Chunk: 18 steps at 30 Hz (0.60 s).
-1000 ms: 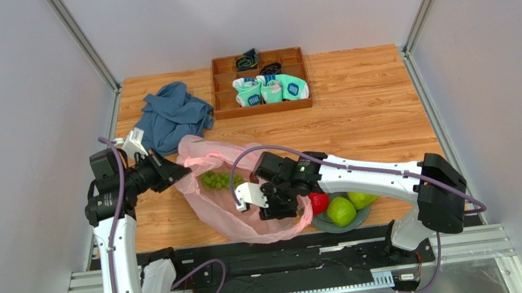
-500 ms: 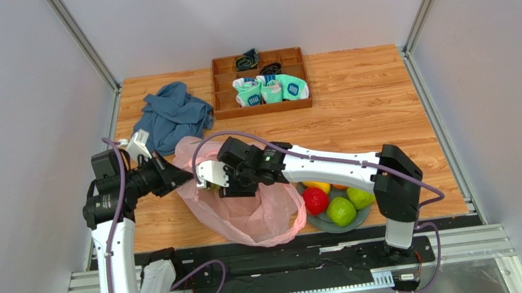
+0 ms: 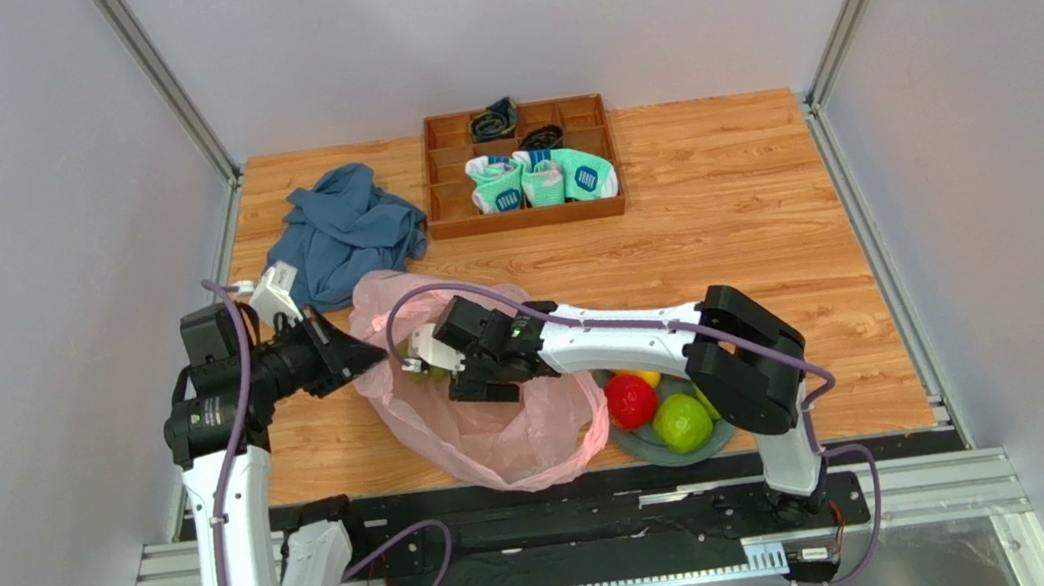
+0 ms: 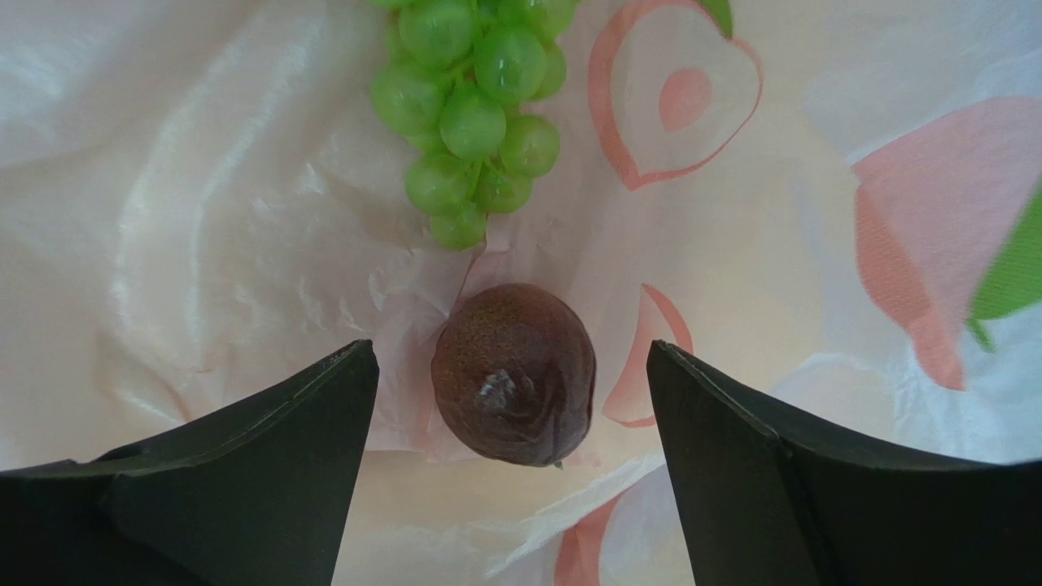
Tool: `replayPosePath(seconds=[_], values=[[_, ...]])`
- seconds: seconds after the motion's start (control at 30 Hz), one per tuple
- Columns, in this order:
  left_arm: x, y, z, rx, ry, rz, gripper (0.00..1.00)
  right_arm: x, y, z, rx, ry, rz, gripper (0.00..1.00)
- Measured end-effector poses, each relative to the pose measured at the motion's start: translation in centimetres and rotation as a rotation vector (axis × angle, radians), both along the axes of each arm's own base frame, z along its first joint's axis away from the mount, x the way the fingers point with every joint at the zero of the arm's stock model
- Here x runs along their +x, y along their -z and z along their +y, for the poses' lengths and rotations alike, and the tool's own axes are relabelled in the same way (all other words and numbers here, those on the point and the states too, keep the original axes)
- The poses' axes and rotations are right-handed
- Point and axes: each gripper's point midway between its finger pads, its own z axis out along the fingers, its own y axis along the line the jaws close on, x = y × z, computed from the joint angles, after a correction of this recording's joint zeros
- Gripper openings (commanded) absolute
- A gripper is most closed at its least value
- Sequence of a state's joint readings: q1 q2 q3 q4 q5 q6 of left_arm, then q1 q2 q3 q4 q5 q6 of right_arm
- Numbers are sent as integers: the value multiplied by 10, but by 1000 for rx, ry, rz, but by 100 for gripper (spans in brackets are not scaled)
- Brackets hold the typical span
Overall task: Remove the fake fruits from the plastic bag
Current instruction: Take out the fake fruit from the plastic bag.
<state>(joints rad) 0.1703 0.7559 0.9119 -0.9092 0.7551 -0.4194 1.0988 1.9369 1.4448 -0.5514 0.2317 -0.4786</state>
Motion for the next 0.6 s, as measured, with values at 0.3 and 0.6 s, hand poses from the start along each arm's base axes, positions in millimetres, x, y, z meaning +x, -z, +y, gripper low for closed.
replayPosePath(seconds=[0.3, 0.6], values=[[0, 0, 0, 5, 0, -5, 0, 9, 30, -33, -74, 76, 25, 58], [2, -1, 2, 18, -9, -18, 0, 1, 8, -13, 16, 38, 118, 40]])
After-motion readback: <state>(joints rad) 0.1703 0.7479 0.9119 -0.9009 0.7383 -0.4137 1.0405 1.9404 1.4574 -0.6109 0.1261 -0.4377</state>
